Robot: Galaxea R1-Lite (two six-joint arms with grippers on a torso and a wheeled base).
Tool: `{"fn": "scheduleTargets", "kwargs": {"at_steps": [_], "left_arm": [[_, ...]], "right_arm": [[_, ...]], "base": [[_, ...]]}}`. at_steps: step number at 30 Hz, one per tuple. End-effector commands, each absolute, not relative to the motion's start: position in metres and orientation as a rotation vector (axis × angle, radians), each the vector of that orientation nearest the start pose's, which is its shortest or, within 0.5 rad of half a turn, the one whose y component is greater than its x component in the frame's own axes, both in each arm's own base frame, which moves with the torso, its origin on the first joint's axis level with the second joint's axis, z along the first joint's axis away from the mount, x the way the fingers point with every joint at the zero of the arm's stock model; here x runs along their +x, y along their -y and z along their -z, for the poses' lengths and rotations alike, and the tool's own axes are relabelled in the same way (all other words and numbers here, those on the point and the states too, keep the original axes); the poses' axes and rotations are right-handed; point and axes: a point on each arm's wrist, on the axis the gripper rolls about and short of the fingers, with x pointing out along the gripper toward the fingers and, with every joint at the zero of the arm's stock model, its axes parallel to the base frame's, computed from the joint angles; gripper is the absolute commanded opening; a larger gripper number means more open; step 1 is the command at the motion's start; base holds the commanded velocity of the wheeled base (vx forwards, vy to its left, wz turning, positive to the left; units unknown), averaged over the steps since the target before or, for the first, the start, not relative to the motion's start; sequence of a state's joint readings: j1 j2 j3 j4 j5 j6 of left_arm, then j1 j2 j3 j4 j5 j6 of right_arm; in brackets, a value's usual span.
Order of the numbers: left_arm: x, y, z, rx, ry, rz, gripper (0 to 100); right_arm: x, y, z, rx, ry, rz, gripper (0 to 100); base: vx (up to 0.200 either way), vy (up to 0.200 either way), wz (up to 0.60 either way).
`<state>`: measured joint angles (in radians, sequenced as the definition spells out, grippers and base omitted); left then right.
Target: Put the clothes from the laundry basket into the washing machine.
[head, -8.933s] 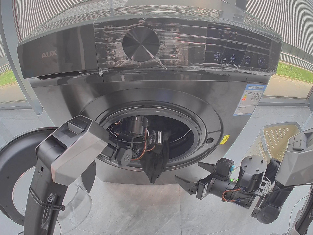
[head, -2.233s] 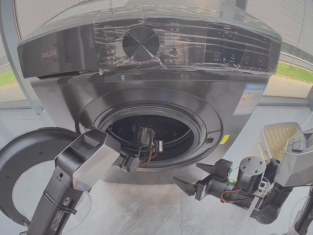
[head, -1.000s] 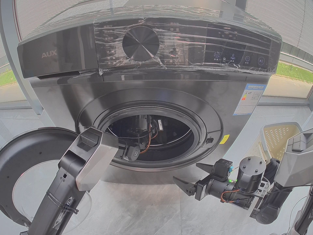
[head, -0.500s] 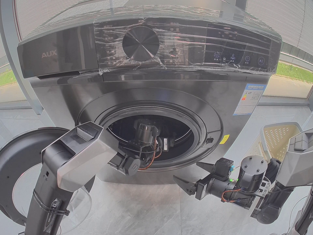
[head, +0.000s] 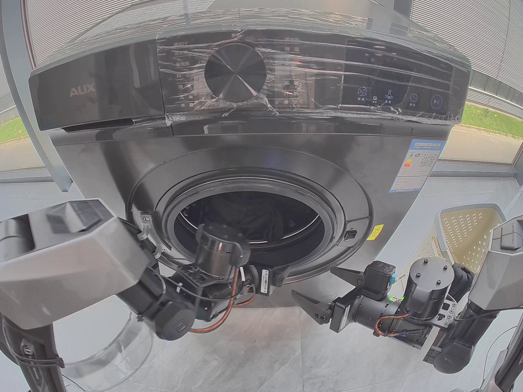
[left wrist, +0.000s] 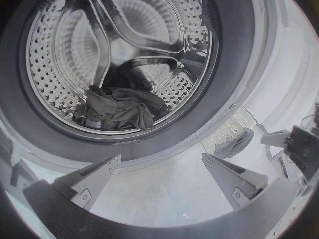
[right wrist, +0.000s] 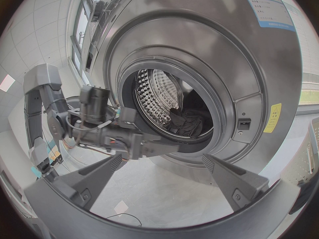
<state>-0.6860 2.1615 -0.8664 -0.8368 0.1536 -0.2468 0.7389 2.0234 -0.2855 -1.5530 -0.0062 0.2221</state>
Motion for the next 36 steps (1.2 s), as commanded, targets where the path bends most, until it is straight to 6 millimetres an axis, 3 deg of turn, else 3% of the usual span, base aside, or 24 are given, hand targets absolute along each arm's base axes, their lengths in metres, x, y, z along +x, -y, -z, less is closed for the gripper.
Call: {"fn": "scheduleTargets", "kwargs": {"at_steps": [1,3,6,11,17,25,36], "left_arm": [[0.231,0.213,-0.106,-0.089,-0.403,0.558,100],[0.224,0.209,-0.110,-0.099,-0.391,0.564,100],[0.194,0.189,-0.133,-0.150,-0.304,0.598,100],[0.167,0.160,-0.158,-0.202,-0.197,0.605,100],[0.151,0.133,-0.153,-0.173,-0.187,0.519,100],[0.148,0.109,-0.153,-0.083,-0.142,0.431,100],[0.142,0.086,-0.141,-0.014,-0.161,0.340,100]], "right_arm": [[0.197,-0.179,-0.072,0.144,-0.250,-0.705,100],[0.195,-0.177,-0.073,0.144,-0.252,-0.704,100],[0.185,-0.161,-0.082,0.150,-0.238,-0.659,100],[0.175,-0.143,-0.087,0.150,-0.233,-0.573,100],[0.167,-0.121,-0.094,0.149,-0.209,-0.484,100],[0.159,-0.095,-0.108,0.161,-0.148,-0.392,100],[0.153,-0.088,-0.111,0.144,-0.161,-0.320,100]], "base": [[0.000,0.000,0.00],[0.000,0.000,0.00],[0.000,0.000,0.00],[0.000,0.000,0.00],[0.000,0.000,0.00],[-0.100,0.000,0.00],[-0.200,0.000,0.00]]}}
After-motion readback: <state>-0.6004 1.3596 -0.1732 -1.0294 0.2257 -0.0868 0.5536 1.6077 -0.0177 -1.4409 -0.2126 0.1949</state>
